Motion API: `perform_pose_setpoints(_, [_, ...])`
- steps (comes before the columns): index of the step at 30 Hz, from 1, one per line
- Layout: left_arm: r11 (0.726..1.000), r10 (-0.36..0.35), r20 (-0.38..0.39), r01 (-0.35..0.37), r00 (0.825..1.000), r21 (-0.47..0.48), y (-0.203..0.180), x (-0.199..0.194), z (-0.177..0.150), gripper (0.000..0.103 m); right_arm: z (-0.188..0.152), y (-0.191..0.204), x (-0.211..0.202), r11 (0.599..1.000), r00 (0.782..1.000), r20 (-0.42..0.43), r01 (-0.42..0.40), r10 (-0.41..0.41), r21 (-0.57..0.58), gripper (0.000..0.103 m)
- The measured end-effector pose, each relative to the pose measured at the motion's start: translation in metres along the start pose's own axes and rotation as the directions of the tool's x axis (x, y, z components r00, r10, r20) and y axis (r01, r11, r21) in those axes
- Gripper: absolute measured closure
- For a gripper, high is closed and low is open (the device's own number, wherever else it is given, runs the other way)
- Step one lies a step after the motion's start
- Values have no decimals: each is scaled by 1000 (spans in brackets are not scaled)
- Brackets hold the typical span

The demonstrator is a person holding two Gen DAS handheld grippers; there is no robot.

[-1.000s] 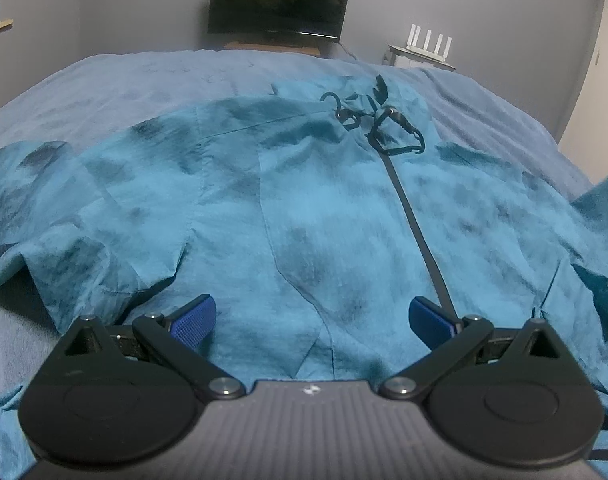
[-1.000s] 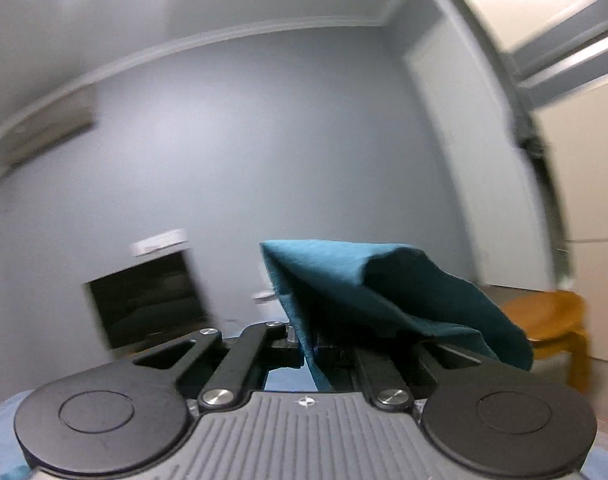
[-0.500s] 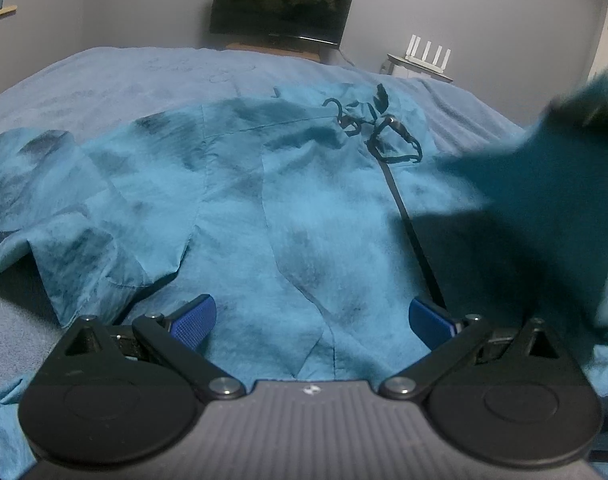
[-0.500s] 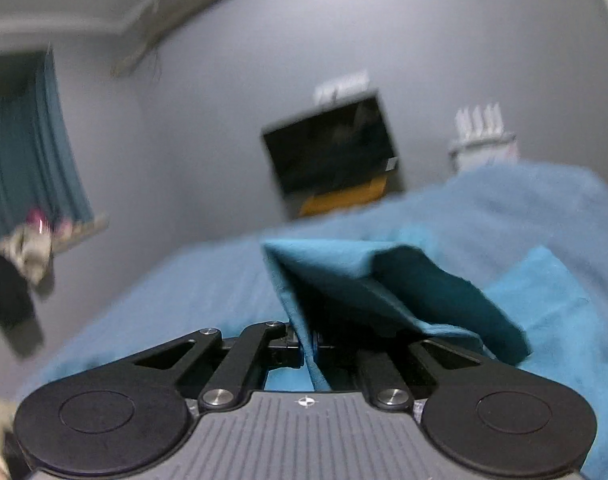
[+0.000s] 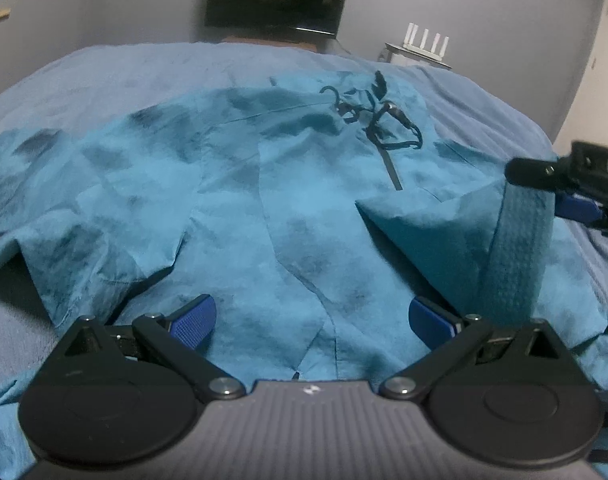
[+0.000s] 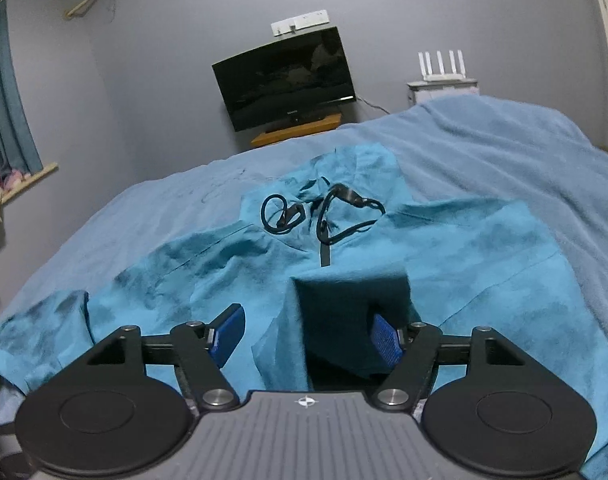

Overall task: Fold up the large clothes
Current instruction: 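Lay the held jacket side over the jacket center and open the right gripper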

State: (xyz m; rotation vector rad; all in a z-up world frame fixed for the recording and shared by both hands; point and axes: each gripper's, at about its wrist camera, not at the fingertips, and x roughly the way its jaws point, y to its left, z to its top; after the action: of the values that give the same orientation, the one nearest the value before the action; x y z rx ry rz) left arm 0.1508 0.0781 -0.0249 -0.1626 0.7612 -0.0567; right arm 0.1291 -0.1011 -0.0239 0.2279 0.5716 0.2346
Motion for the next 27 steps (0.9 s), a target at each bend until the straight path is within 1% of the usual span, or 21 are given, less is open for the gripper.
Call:
perform_pose_setpoints(1, [1000,1,3,-1,1000,14,-3,0,0,0,2,-2,-1,1000,1000,0,-7,7,8,33])
perform_pose_setpoints(2, [1000,2,8,-2,1000,28,-6,-1,0,0,8,-7,11,1000,1000,-1,-10,10,12,33])
perform_pose_setpoints(6, [995,-8,37,4,999,104,-24,-5,-3,0,11,-14,13,999,1000,4,-31,31,27,33])
perform_pose_setpoints(12, [971,-6,39,-4,999,238,-50,-3,-9,0,12,-25,14,996,998,-1,-70,70,47,33])
perform_pose_setpoints(14, [966,-8,39,-3,999,258,-54,-1,-11,0,11,-29,17,991,994,-12,-109,110,72,32])
perform_pose_setpoints(15, [965,-11,40,0,999,261,-54,-1,-12,0,11,-31,20,984,988,-25,-149,152,93,31])
perform_pose_setpoints(16, [965,-14,41,3,999,262,-54,-1,-12,0,10,-34,22,971,977,-42,-205,211,122,31])
perform_pose_setpoints(17, [965,-16,41,5,999,261,-54,-1,-12,0,9,-38,25,945,953,-59,-283,296,162,31])
perform_pose_setpoints(18, [966,-18,41,7,999,257,-53,-1,-12,0,9,-42,30,903,915,-82,-369,394,220,26])
perform_pose_setpoints(19, [968,-22,40,11,999,251,-52,-1,-12,0,9,-44,34,866,882,-100,-421,460,272,25])
perform_pose_setpoints(20, [970,-27,42,16,999,245,-51,-2,-11,0,9,-47,37,827,848,-111,-464,518,317,25])
perform_pose_setpoints(21, [971,-33,46,21,998,237,-50,-2,-11,0,9,-49,38,801,825,-114,-491,554,343,25])
perform_pose_setpoints(22, [972,-38,51,25,998,233,-49,-3,-11,0,12,-51,34,798,822,-115,-494,558,345,25])
perform_pose_setpoints(23, [972,-45,55,32,997,231,-49,-5,-11,0,15,-54,27,812,836,-107,-481,539,329,23])
perform_pose_setpoints(25, [971,-55,63,39,997,237,-50,-8,-11,0,25,-60,8,859,881,-85,-427,466,283,15])
perform_pose_setpoints(26, [970,-62,67,45,996,238,-53,-10,-10,0,31,-64,-2,880,902,-81,-388,423,273,14])
perform_pose_setpoints(27, [971,-77,66,60,995,232,-55,-11,-8,0,35,-69,-12,892,916,-74,-364,395,267,13])
